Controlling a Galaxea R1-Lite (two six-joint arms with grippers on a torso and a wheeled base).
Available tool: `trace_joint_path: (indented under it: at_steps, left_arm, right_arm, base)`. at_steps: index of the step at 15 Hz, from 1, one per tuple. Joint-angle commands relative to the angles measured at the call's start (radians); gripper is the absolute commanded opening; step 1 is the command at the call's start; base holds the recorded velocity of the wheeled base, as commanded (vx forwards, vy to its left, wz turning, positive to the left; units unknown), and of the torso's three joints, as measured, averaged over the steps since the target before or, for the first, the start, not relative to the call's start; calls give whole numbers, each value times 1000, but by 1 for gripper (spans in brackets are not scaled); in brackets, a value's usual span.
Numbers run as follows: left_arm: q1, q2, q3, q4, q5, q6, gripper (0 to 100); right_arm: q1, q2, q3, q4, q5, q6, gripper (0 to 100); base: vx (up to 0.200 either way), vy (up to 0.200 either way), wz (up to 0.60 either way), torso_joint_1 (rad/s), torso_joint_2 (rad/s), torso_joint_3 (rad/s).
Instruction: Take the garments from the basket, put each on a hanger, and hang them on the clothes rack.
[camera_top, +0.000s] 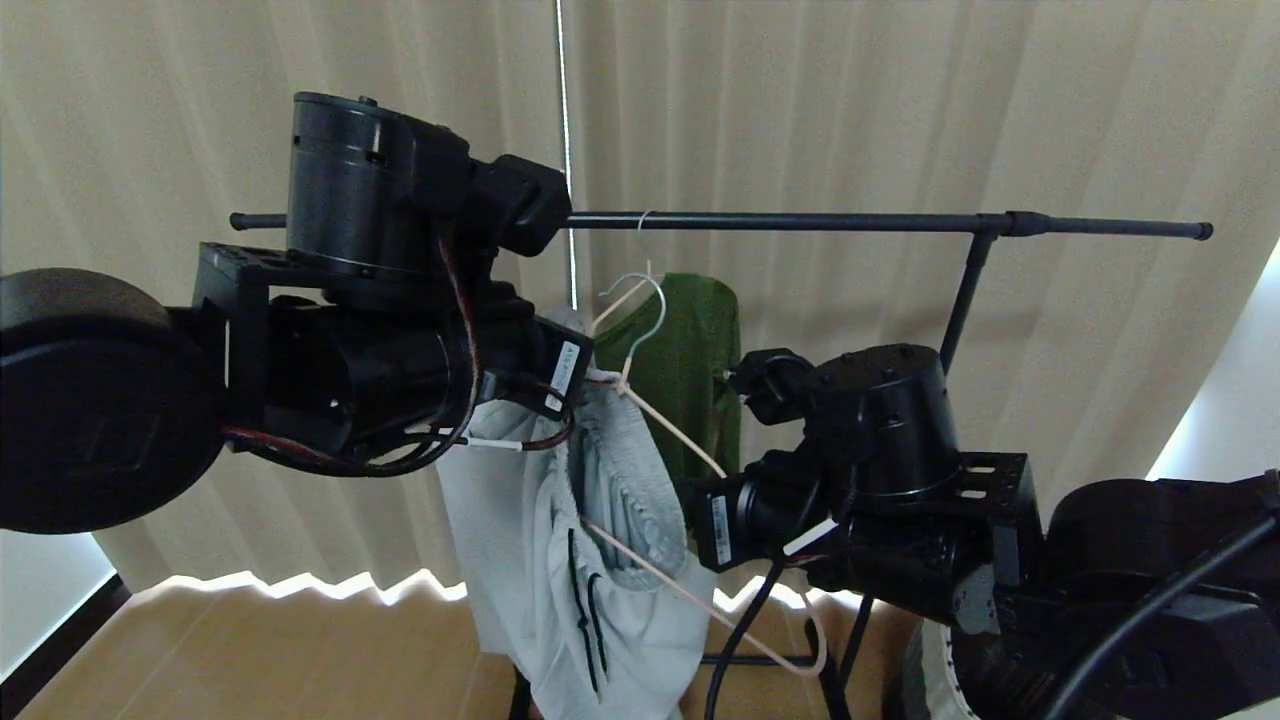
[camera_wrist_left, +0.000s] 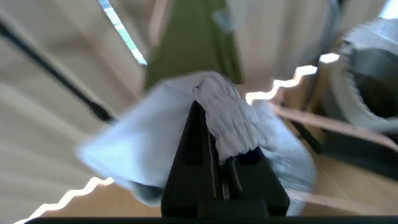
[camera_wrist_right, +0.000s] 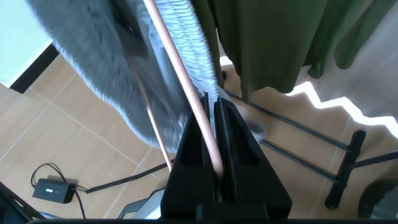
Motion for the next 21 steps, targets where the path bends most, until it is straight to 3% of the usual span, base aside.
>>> trace_joint_path:
  at_steps: [1,9,14,15,18,21]
  left_arm:
    - [-17,-42,36,4,-34,0,0]
    - [-20,-65,119,-2,-42,6,0]
    - [-55,-82,215,-113,-51,6,0]
    - [-65,-86,224,-122,-51,6,100]
    - [-71,-100,243,-122,-49,24,100]
    - [-74,-192,369,-145,-66,67,100]
  right_arm:
    - [-1,-6,13,-48,0,-5,0]
    - [-1,-119,35,-56,3,-4,0]
    - [-1,-119,63,-131,20,-25,0]
    - [-1,-118,70,-149,22,-37,0]
    - [-8,-119,72,-169,22,-62,0]
    - [-42,-145,89,-169,22,-68,0]
  base:
    - [0,0,0,0,0,0]
    - [0,0,0,0,0,0]
    - [0,0,0,0,0,0]
    - [0,0,0,0,0,0]
    - [0,0,0,0,0,0]
    - [0,0,0,0,0,0]
